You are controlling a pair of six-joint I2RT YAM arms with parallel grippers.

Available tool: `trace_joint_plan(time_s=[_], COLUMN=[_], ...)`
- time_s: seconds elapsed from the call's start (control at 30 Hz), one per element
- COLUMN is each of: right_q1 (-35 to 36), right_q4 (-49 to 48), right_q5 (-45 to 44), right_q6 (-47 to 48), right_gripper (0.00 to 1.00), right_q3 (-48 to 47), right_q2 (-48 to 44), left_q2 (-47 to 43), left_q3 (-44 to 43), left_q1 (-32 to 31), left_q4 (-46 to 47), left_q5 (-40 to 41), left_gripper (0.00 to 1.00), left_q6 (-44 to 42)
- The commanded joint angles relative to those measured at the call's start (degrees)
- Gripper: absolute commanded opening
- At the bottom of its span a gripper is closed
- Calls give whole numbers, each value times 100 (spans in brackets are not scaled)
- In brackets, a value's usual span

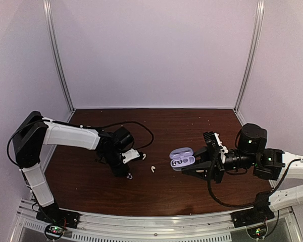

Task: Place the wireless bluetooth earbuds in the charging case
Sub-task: Move the right earbud to the center of the board.

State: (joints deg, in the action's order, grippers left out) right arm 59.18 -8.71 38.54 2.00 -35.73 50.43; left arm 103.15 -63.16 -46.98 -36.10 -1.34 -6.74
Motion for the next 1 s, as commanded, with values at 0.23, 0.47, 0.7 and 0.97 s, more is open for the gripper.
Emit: trace_joint_plan(time_s=[0.23,0.47,0.7,0.97], right_q1=[31,24,19,25], right_q4=[-122,-93,-95,-76], right_q5=[-84,-101,-110,-145], right_q6=[-103,-95,-95,-136], right_gripper=[0,0,0,0], right_q3=[-4,-40,-38,-24], right_q2=[-19,36,69,22], left_q2=[430,400,63,345], left_q3=[-535,-762,-820,-731], left_q1=[-331,-356,-337,-338], left_q4=[33,33,76,-27], left_q5=[-924,-1483,-1101,-877], left_gripper=[39,40,38,31], left_q6=[251,286,85,-124])
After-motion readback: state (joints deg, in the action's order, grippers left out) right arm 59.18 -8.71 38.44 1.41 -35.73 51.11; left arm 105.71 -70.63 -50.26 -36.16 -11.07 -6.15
